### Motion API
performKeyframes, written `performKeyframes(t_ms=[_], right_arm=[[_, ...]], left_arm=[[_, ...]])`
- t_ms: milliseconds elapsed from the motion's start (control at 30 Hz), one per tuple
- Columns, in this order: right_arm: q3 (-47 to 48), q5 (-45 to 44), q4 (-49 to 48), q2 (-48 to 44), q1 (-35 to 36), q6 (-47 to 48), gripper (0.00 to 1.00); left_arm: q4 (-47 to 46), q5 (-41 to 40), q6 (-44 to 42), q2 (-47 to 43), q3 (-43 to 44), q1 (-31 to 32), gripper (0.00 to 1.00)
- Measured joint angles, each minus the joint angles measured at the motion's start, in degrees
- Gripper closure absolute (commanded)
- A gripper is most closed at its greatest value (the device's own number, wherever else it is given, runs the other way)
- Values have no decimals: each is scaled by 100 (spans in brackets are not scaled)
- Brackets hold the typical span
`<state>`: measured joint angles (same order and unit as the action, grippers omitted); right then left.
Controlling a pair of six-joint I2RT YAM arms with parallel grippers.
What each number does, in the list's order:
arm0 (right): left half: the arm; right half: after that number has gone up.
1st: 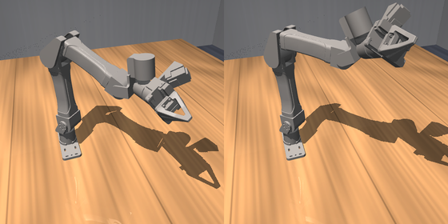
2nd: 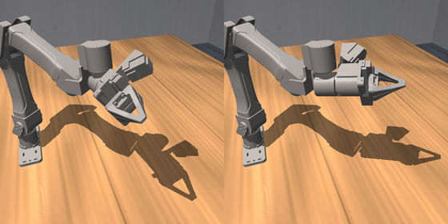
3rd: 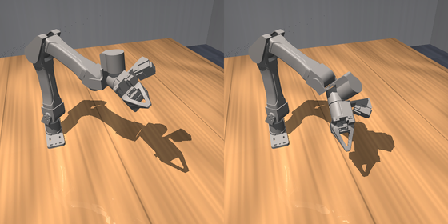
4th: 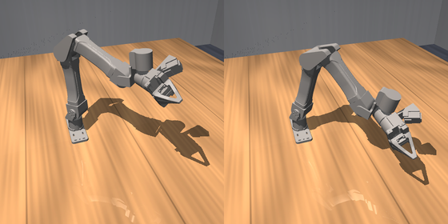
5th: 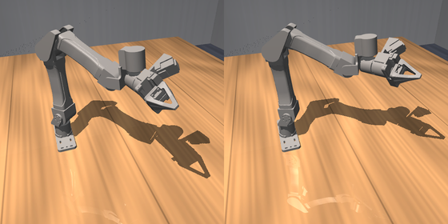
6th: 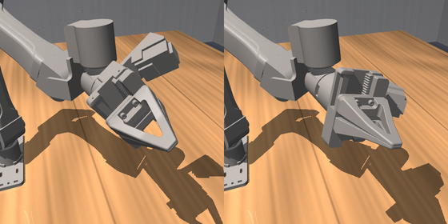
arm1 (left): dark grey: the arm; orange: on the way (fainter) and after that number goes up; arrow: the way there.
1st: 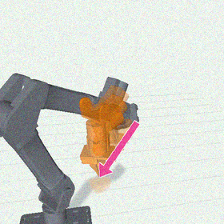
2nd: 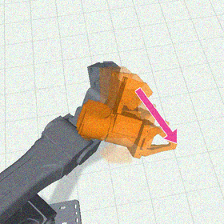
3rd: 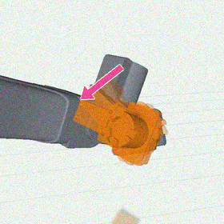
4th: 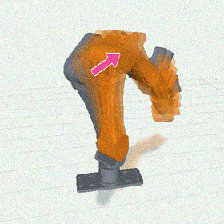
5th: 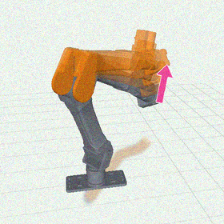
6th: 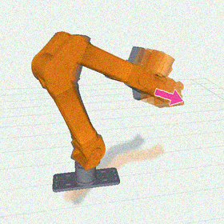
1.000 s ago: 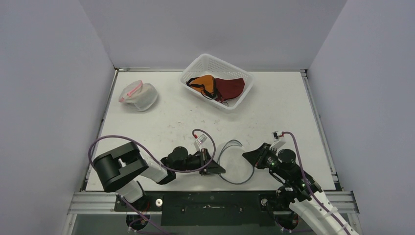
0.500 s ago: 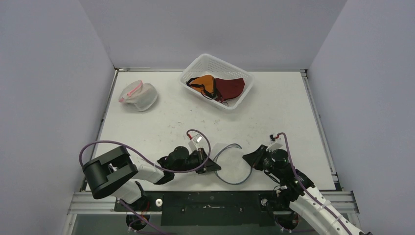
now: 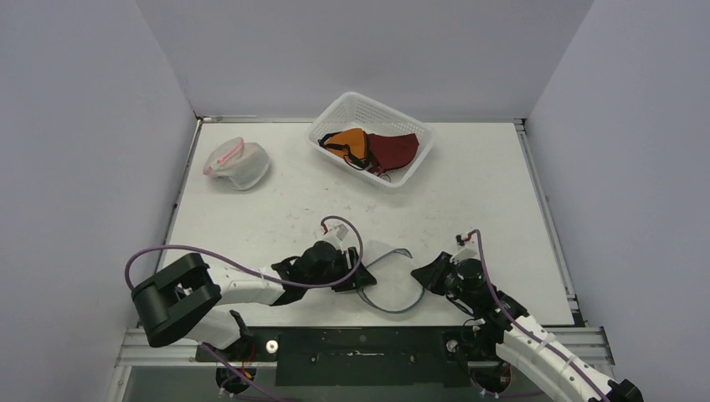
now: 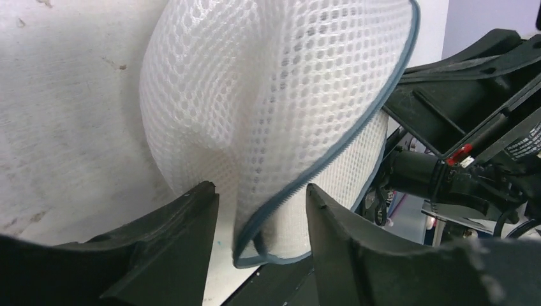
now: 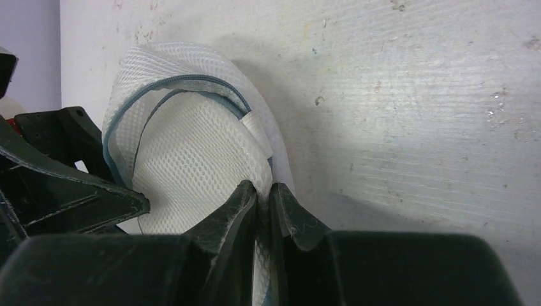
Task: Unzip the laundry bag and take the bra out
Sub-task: Adjust the laundry bag at the center of the board.
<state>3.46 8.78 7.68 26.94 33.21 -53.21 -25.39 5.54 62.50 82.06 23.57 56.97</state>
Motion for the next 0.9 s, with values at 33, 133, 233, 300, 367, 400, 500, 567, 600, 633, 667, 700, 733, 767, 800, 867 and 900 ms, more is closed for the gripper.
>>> performKeyframes(t_ms=[33,133,233,300,367,400,500,567,600,633,667,700,733,767,800,867,900], right_arm=[[0,0,-39,-11,31,-2,95],[4,20,-50,-57,63,7,95],[22,105,-15,-85,63,44,95],[101,192,50,-87,63,101,95],[216,289,87,-87,63,170,95],[280,337,103,-87,63,203,95],[466,481,157,-83,63,352,95],[564,551,232,-72,63,444,95],[592,573,254,-66,63,474,95],[621,605,275,-63,63,509,95],[629,629,286,-61,63,540,95],[640,656,304,-48,63,570,95],[643,675,310,-24,63,597,95],[645,695,319,-2,63,612,95],[645,715,326,22,63,625,95],[645,737,330,61,63,632,95],[645,750,330,70,63,632,95]], left_arm=[[186,-55,-39,-83,52,4,42],[796,-214,-247,-566,186,26,41],[1340,-411,-466,-1128,280,31,41],[1685,-575,-610,-1456,350,31,41],[1965,-732,-752,-1694,424,22,42],[2116,-822,-837,-1770,481,13,42],[2463,-966,-1110,-1759,693,-13,42],[2695,-1010,-1353,-1637,911,-17,39],[2813,-1023,-1486,-1534,1056,-9,38],[2918,-1040,-1633,-1429,1207,13,38],[3014,-1082,-1779,-1333,1353,44,38],[3117,-1134,-1967,-1237,1515,98,37],[3182,-1196,-2138,-1172,1639,155,38],[3252,-1263,-2293,-1126,1733,210,39],[3338,-1325,-2441,-1084,1827,260,40],[3499,-1469,-2710,-962,2004,321,44],[3580,-1541,-2813,-883,2090,339,46]])
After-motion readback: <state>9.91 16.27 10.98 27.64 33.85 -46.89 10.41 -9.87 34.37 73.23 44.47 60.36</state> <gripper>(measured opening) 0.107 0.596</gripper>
